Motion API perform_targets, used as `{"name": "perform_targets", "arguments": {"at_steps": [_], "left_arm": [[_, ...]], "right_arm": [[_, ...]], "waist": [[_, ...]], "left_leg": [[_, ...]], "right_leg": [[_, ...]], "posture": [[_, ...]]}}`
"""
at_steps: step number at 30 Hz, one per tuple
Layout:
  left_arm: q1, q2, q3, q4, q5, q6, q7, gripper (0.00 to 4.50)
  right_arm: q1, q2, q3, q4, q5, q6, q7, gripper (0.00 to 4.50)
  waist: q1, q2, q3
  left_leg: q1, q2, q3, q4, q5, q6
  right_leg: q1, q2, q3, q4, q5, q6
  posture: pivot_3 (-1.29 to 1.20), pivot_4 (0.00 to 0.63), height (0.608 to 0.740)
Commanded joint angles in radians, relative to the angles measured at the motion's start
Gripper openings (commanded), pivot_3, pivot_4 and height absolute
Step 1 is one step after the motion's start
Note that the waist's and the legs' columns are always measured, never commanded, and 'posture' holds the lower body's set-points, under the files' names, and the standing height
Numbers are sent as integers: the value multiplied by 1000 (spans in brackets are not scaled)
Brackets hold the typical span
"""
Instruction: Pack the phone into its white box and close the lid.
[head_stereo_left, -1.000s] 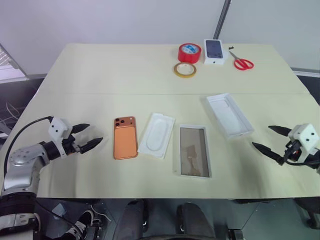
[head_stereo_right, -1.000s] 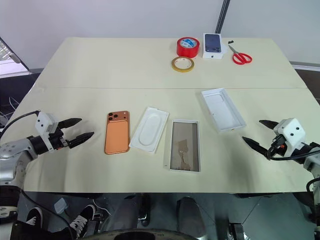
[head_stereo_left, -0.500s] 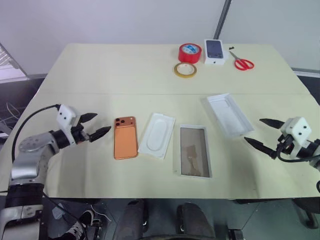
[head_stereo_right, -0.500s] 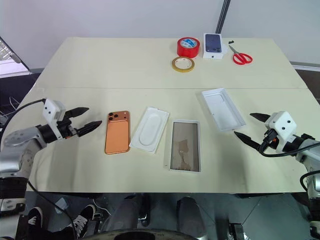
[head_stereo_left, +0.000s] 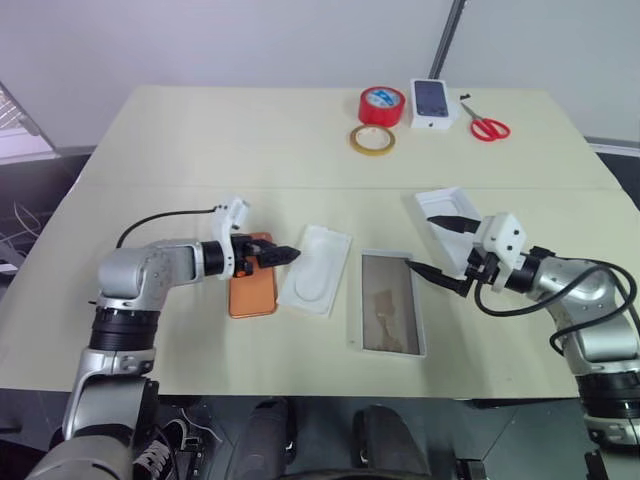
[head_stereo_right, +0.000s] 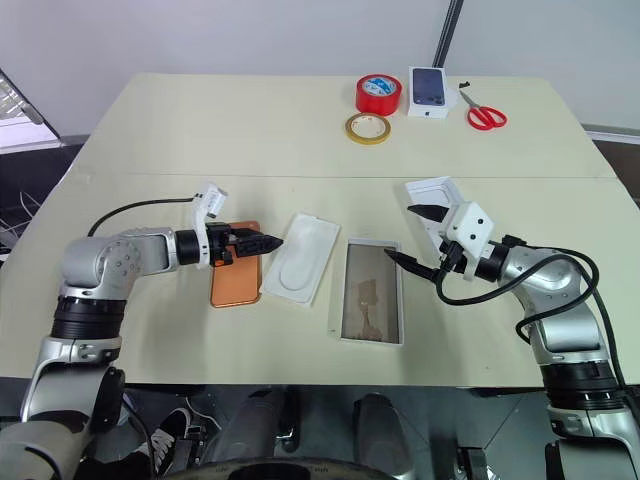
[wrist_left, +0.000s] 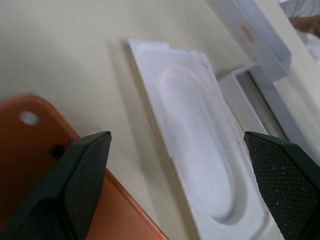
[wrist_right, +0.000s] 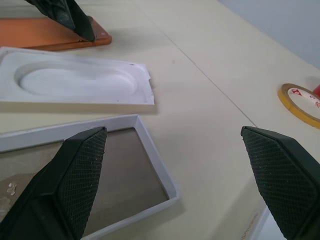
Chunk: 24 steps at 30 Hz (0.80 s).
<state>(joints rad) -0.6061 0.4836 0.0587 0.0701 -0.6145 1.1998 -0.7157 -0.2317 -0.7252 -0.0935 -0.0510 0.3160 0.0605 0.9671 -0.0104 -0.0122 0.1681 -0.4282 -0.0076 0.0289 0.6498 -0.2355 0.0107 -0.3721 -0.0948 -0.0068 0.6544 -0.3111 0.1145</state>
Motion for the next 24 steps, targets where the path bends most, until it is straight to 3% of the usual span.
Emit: {"name": "perform_targets", "arguments": {"at_steps": [1,6,14,17,24], "left_arm": [[-19,-33,11,-14,-38,87,31,4470],[-38,-120,85,38,-80,184,91,4470],[-51,-148,52,68,-42,196,150,4470],[-52,-160,42,88,-32,202,170,3651],[-42,-174,58,95,-27,226,201,48]], "right_arm": [[3,3,-12,-29,-4,-14,-12,4489],[13,7,-12,-44,-5,-12,-24,4489],[23,3,-21,-49,-8,-13,-34,4489],[24,1,-22,-53,-11,-12,-37,4500],[23,2,-21,-58,-11,-10,-45,4500]], "waist": [[1,0,0],[3,0,0],[4,0,0],[5,0,0],[6,0,0]], "left_leg": [[0,0,0,0,0,0],[1,0,0,0,1,-1],[1,0,0,0,2,-3],[1,0,0,0,2,-4],[1,0,0,0,3,-5]], "right_leg": [[0,0,0,0,0,0],[1,0,0,0,0,0],[1,0,0,0,0,0],[2,0,0,0,0,0],[2,0,0,0,0,0]], "posture": [[0,150,728],[0,150,728],[0,150,728],[0,150,728],[0,150,728]]}}
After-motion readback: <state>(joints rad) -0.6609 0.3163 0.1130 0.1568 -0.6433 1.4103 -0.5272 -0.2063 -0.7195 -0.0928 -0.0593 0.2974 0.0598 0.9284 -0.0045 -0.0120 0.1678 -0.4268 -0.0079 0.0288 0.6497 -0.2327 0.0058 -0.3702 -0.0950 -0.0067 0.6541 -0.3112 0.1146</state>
